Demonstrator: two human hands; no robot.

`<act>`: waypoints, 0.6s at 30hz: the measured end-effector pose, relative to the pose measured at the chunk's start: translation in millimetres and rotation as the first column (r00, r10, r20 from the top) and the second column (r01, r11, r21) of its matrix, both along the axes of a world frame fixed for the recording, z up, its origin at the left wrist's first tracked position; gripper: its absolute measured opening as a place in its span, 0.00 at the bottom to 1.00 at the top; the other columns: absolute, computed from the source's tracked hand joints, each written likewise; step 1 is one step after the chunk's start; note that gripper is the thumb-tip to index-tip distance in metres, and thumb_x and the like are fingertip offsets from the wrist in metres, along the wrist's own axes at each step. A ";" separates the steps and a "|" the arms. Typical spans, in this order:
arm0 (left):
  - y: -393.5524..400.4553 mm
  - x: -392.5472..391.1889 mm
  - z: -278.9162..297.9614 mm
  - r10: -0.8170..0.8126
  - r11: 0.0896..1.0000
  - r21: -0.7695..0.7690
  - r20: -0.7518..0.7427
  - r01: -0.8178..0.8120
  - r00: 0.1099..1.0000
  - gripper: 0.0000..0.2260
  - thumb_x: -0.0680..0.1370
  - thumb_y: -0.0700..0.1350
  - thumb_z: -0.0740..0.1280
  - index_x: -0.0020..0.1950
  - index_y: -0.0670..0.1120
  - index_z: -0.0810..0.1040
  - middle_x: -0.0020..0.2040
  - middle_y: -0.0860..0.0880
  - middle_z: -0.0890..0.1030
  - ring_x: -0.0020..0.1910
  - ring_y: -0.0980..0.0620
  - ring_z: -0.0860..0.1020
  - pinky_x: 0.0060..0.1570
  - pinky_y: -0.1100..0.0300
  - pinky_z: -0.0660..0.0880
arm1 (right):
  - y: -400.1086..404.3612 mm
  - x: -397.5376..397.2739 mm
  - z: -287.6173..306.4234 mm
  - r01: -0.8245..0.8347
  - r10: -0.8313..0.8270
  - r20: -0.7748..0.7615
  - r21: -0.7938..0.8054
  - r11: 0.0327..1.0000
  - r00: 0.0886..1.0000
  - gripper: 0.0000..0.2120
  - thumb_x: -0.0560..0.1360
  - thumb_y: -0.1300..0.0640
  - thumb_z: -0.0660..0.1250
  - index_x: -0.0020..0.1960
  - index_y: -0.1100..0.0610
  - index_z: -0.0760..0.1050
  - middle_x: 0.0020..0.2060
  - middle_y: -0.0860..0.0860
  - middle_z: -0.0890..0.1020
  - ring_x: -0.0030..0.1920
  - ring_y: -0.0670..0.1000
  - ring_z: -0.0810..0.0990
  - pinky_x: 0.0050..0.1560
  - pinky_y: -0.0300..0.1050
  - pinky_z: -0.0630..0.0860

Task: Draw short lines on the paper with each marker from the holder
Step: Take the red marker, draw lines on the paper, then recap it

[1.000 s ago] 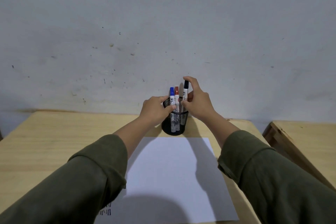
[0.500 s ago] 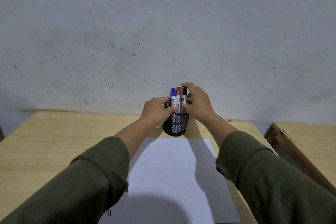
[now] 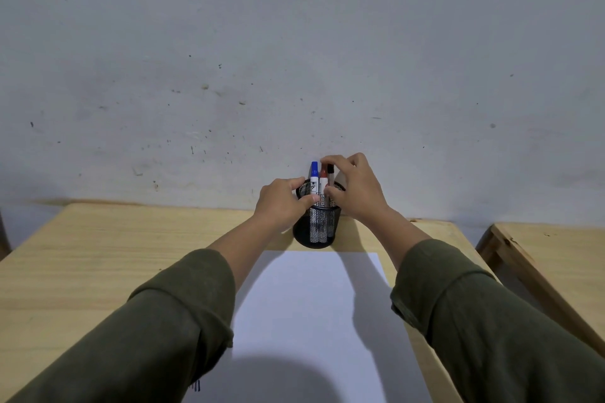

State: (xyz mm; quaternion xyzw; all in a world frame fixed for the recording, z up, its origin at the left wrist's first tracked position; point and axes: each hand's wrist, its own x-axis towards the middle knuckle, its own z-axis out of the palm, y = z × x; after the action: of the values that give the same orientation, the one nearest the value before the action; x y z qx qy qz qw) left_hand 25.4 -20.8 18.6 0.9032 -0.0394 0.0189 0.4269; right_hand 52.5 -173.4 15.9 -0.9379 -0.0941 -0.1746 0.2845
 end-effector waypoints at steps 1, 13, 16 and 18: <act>-0.1 0.0 -0.4 0.001 1.000 -0.004 0.001 -0.001 1.000 0.26 0.74 0.52 0.69 0.70 0.47 0.70 0.69 0.47 0.73 0.72 0.47 0.67 0.68 0.56 0.63 | -0.1 -1.8 -0.8 -0.005 0.004 0.021 0.032 0.999 1.000 0.21 0.71 0.59 0.69 0.63 0.47 0.72 0.50 0.50 0.66 0.46 0.49 0.71 0.44 0.42 0.70; -1.6 0.5 -2.5 0.022 0.998 -0.062 0.004 -0.022 1.000 0.25 0.74 0.50 0.69 0.70 0.47 0.71 0.69 0.47 0.74 0.71 0.48 0.68 0.67 0.58 0.64 | 6.4 -20.6 -0.8 -0.055 0.065 -0.017 0.339 0.939 0.998 0.22 0.71 0.63 0.68 0.61 0.50 0.66 0.40 0.52 0.80 0.41 0.50 0.79 0.40 0.37 0.73; -2.7 -2.8 0.8 0.031 0.999 -0.039 0.023 -0.030 0.999 0.26 0.75 0.51 0.68 0.71 0.48 0.69 0.70 0.46 0.72 0.71 0.47 0.67 0.67 0.57 0.64 | 3.9 -23.4 13.2 -0.035 0.018 0.040 0.484 0.875 0.999 0.23 0.72 0.64 0.69 0.62 0.49 0.64 0.40 0.50 0.79 0.41 0.48 0.80 0.39 0.33 0.72; -2.1 -5.5 6.4 0.049 0.997 -0.062 0.057 -0.045 0.997 0.24 0.75 0.52 0.67 0.71 0.49 0.69 0.70 0.46 0.72 0.71 0.47 0.68 0.67 0.57 0.64 | 2.0 -25.7 29.3 -0.034 -0.018 0.086 0.570 0.821 0.996 0.23 0.73 0.64 0.68 0.61 0.47 0.64 0.43 0.51 0.79 0.41 0.48 0.82 0.39 0.31 0.74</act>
State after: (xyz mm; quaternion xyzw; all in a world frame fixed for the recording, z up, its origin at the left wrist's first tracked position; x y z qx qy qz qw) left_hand 19.9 -22.9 25.0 0.8895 -0.0300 0.0565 0.4524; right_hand 26.8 -171.4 45.3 -0.8010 -0.0539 -0.2343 0.5482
